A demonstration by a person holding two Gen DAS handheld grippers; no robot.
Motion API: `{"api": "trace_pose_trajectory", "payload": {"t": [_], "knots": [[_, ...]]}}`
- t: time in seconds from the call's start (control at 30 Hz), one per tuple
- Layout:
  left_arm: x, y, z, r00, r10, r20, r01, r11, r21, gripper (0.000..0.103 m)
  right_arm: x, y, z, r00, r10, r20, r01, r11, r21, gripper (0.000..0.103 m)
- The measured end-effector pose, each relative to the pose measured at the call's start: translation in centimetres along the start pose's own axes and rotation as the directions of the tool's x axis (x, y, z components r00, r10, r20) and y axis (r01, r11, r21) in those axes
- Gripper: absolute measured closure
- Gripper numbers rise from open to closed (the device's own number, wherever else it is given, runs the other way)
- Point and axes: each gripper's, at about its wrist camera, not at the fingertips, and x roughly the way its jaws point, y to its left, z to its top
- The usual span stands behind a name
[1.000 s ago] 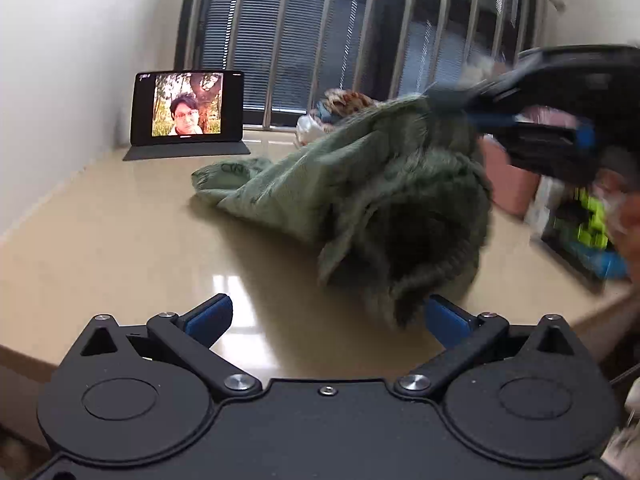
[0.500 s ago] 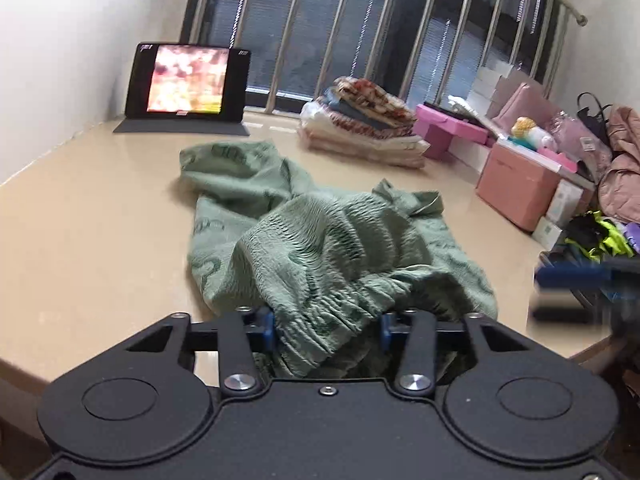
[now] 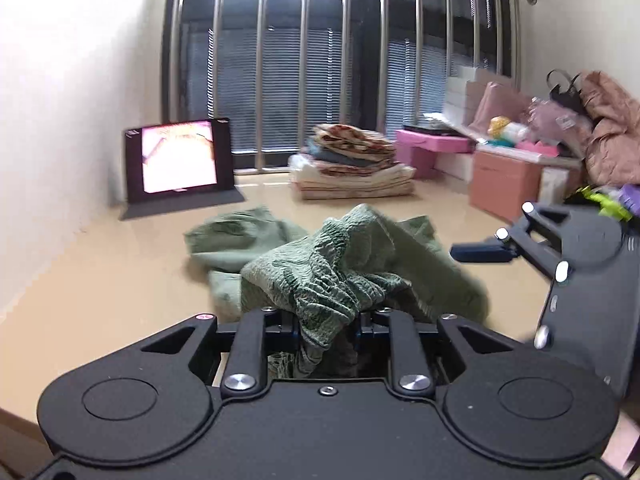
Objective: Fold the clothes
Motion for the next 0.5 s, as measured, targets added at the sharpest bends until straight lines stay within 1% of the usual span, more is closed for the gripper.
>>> {"api": "trace_pose_trajectory", "payload": {"t": [0.03,0.07,0.13,0.17,0.23,0.27,0.3,0.37,0.43,0.47,0.5], "knots": [[0.0,0.2,-0.4,1.000,0.017,-0.010,-0.017,1.000,0.000,0.081,0.2,-0.5,0.3,1.000,0.004,0.001,-0.005,1.000,0.016,0.077],[-0.1,0.3,-0.8,0.999,0.033,-0.020,-0.033,0.999,0.001,0.081,0.6,-1.0,0.5,1.000,0.006,-0.010,-0.006,0.999,0.037,0.095],[0.0,0.6,-1.6,0.997,0.059,-0.043,-0.059,0.998,0.006,0.080,1.0,-1.7,0.8,1.000,-0.021,-0.020,0.022,0.999,0.044,0.095],[0.2,0.7,-1.9,0.996,0.068,-0.055,-0.067,0.998,0.010,0.078,0.8,-1.8,0.9,0.998,-0.059,-0.005,0.059,0.998,0.027,0.095],[0.8,0.8,-2.5,0.993,0.086,-0.082,-0.086,0.996,0.006,0.075,0.5,-2.1,1.3,0.993,-0.112,0.032,0.111,0.994,0.021,0.095],[1.1,0.9,-2.7,0.991,0.095,-0.095,-0.096,0.995,0.004,0.070,0.0,-2.4,1.5,0.991,-0.121,0.057,0.119,0.992,0.039,0.095],[1.4,1.0,-2.8,0.990,0.094,-0.104,-0.095,0.995,-0.006,0.067,-0.6,-2.8,1.9,0.988,-0.130,0.083,0.125,0.990,0.064,0.096],[2.1,1.4,-2.8,0.989,0.083,-0.119,-0.086,0.996,-0.023,0.067,-1.9,-3.6,2.5,0.978,-0.157,0.135,0.142,0.983,0.112,0.096],[2.7,2.1,-2.2,0.990,0.072,-0.117,-0.075,0.997,-0.019,0.074,-2.9,-4.7,3.2,0.965,-0.191,0.181,0.165,0.974,0.153,0.097],[3.1,2.4,-1.2,0.993,0.075,-0.096,-0.075,0.997,0.001,0.081,-3.1,-5.4,3.6,0.960,-0.201,0.197,0.169,0.971,0.170,0.097],[3.4,2.9,0.4,0.993,0.095,-0.066,-0.093,0.995,0.031,0.085,-3.3,-6.2,4.0,0.957,-0.202,0.208,0.163,0.968,0.191,0.097]]}}
